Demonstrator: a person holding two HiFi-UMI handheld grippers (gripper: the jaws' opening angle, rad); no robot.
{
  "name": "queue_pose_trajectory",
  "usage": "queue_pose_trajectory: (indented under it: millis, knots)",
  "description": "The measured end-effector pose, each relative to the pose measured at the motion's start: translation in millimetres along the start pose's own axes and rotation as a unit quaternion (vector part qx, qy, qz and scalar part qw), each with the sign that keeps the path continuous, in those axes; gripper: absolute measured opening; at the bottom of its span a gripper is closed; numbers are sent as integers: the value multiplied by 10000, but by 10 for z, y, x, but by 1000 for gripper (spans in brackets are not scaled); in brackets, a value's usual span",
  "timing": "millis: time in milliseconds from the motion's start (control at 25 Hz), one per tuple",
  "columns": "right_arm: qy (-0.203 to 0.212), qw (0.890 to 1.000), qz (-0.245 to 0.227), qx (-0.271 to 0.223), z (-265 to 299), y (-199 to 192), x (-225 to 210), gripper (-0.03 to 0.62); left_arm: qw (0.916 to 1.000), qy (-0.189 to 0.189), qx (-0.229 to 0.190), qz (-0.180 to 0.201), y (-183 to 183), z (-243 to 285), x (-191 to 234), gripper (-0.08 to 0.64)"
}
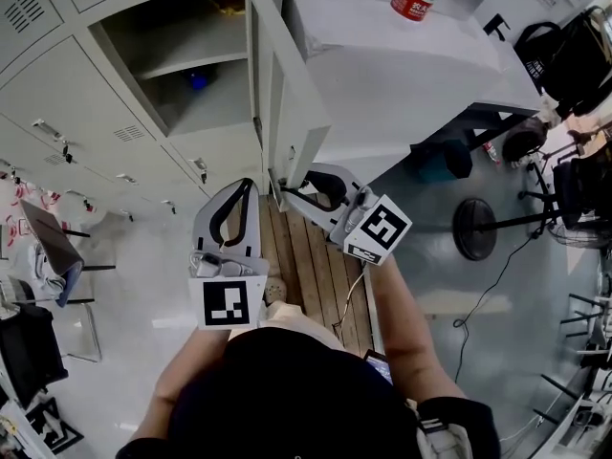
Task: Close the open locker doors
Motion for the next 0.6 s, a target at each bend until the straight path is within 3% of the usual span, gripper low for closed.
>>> queue_pose_trajectory:
  millis: [600]
  knots:
    - [-356, 9992, -5, -180, 470, -88, 305, 137, 9998, 166, 59, -90, -81, -302, 482, 3]
Point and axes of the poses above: the fingertips, and each gripper's own axes: z forward along the fingers, x to its left, y out of its top, the point moved 2 cm from there along -z, backward along the fingers, and after that the axes turned 11 degrees about -x, right-handed, at the moved point
